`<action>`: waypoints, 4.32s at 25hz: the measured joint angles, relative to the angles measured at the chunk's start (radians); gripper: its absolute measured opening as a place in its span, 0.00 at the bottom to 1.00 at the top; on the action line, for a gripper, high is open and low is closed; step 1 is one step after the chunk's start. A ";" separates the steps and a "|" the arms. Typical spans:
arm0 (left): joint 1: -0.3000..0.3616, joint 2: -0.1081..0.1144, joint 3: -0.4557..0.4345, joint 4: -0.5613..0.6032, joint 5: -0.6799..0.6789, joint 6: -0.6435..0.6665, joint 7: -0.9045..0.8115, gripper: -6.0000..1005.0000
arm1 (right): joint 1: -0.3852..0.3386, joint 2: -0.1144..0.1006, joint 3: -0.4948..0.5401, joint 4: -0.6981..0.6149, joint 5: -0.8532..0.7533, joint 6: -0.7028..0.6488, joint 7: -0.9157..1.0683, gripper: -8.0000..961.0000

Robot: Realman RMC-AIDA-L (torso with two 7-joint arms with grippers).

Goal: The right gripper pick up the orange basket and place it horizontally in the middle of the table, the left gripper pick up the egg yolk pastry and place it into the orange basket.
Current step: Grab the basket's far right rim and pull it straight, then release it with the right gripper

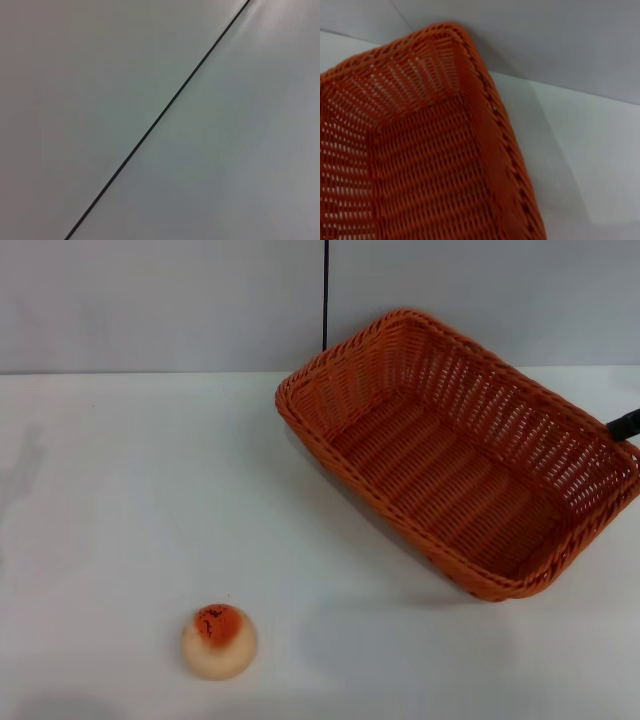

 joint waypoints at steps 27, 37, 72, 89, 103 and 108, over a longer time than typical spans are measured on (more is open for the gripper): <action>-0.011 -0.002 0.000 0.006 -0.003 0.014 -0.008 0.80 | 0.026 0.051 -0.068 0.062 -0.067 0.069 -0.029 0.31; -0.007 -0.002 -0.005 0.014 -0.003 0.014 -0.009 0.80 | -0.003 0.070 -0.055 -0.001 -0.043 0.051 -0.051 0.18; -0.010 -0.001 -0.011 0.015 -0.005 0.023 -0.010 0.80 | -0.126 0.042 0.134 -0.182 0.570 -0.271 -0.495 0.18; -0.010 -0.003 -0.010 0.015 -0.005 0.022 -0.010 0.80 | -0.061 0.019 0.122 0.020 0.461 -0.197 -0.682 0.18; -0.001 -0.003 -0.011 0.029 -0.005 0.024 -0.010 0.80 | -0.026 0.038 0.020 0.145 0.415 -0.060 -0.737 0.18; -0.003 -0.003 -0.011 0.029 -0.005 0.024 -0.010 0.80 | -0.027 0.044 0.016 0.145 0.411 -0.042 -0.754 0.18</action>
